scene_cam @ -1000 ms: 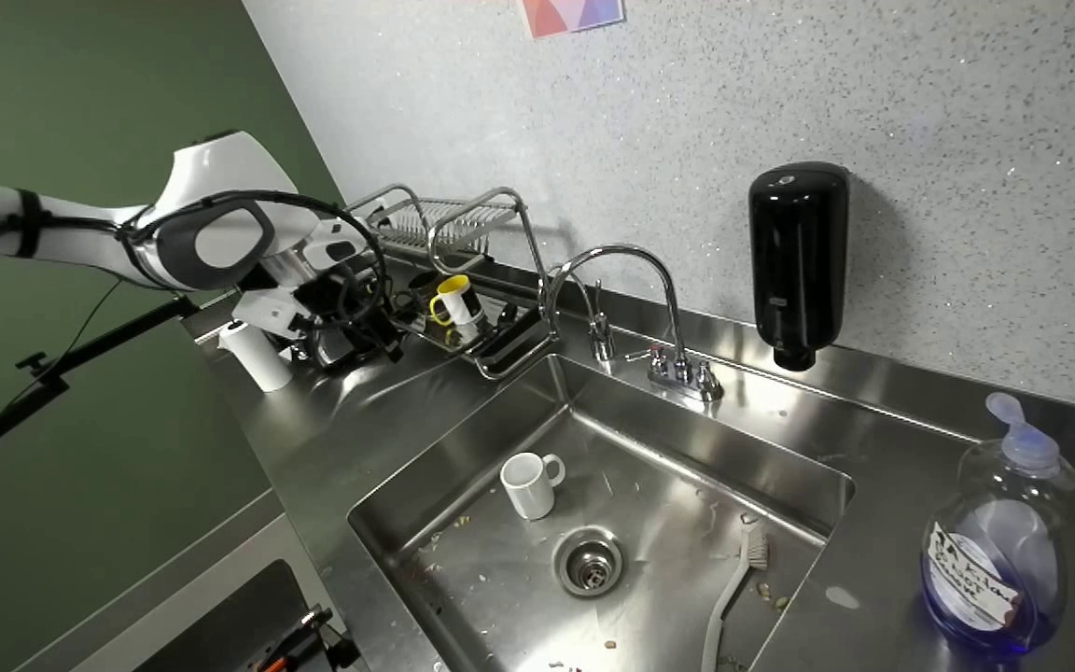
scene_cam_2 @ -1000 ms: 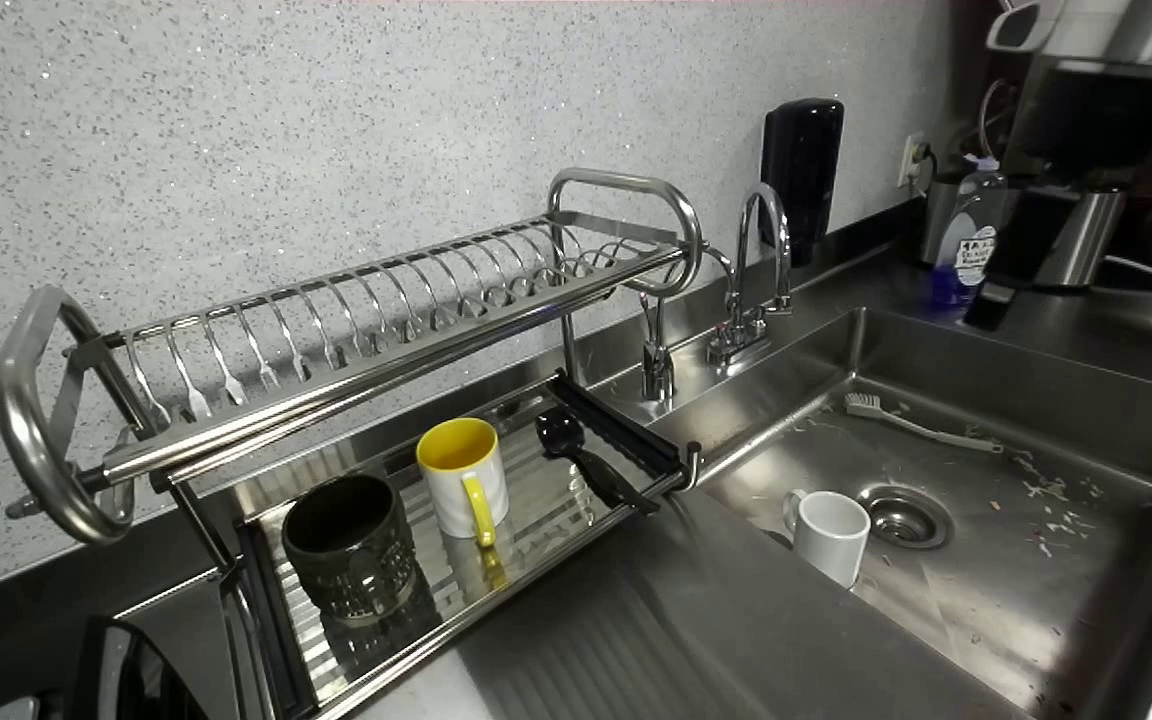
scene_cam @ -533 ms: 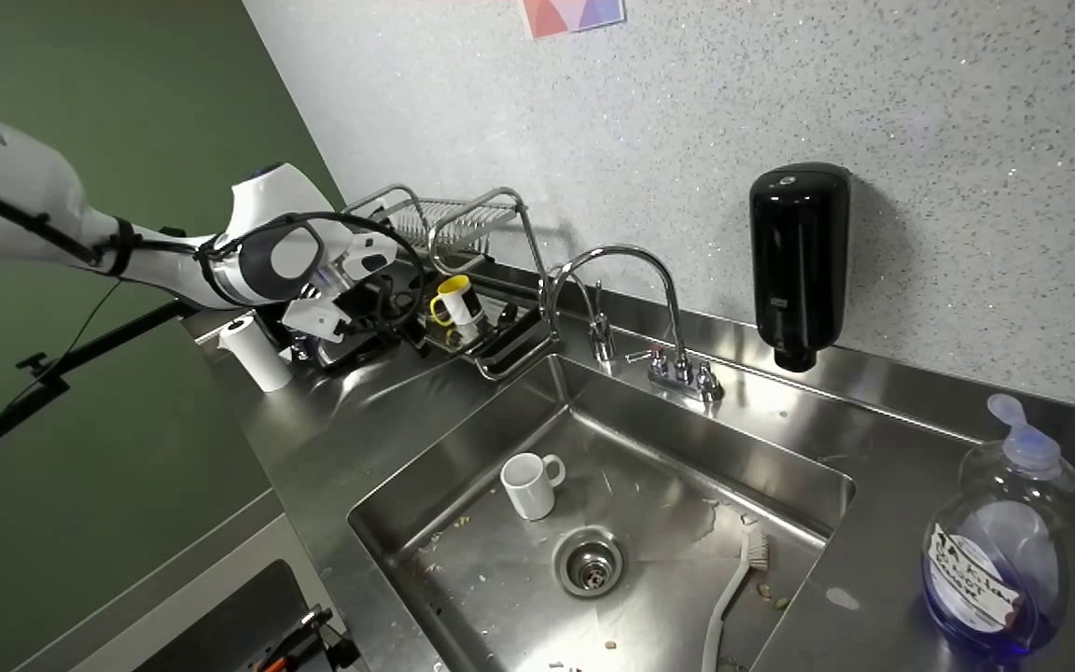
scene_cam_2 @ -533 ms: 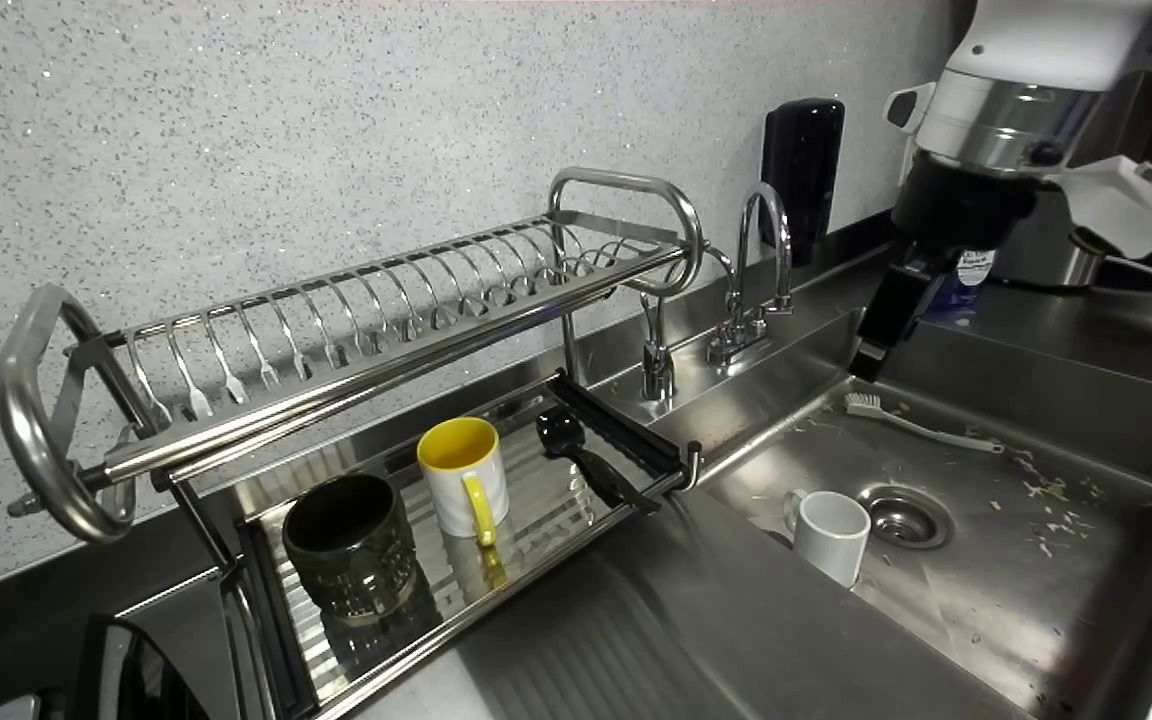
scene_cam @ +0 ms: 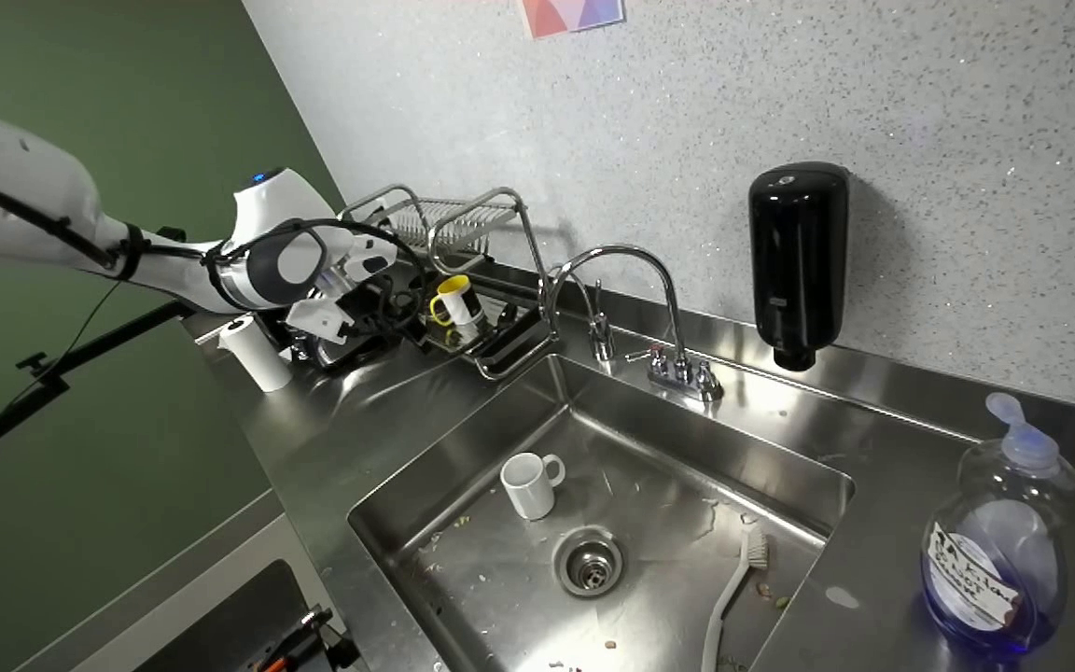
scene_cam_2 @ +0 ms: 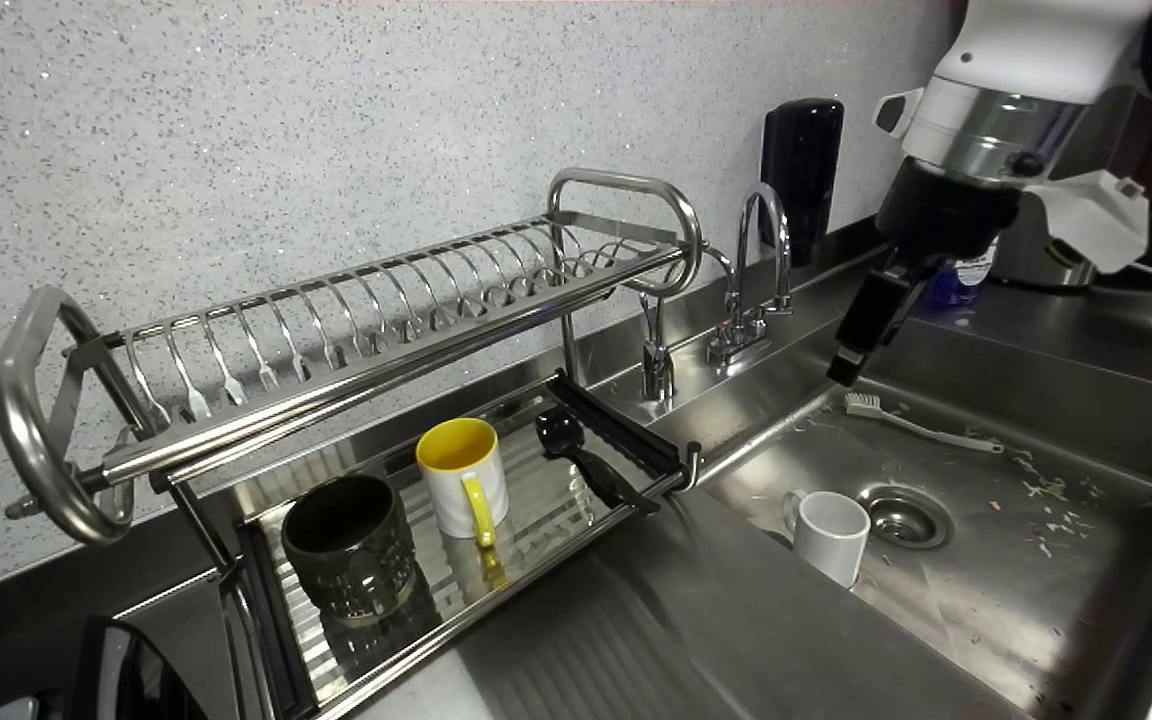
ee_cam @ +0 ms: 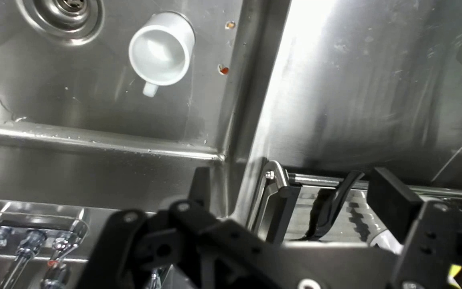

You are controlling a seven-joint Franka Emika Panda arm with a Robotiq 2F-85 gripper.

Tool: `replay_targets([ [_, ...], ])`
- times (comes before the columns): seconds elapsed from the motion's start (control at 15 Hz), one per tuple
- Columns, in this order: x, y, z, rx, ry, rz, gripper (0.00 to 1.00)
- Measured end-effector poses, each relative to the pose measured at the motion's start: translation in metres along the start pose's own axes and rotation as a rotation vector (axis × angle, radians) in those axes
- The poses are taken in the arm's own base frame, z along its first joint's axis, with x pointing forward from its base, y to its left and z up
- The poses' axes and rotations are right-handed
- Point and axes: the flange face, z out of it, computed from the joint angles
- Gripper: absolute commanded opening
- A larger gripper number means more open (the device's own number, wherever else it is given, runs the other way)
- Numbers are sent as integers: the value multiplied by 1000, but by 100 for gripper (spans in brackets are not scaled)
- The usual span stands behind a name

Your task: Put the black spoon in the sink

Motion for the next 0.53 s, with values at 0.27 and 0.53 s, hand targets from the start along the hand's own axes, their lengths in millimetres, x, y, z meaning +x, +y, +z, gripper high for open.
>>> replay_targets([
  [0.27,5,-43,29,49,79,32,100],
  [0.53,16,-78,62,23,170,99,100],
])
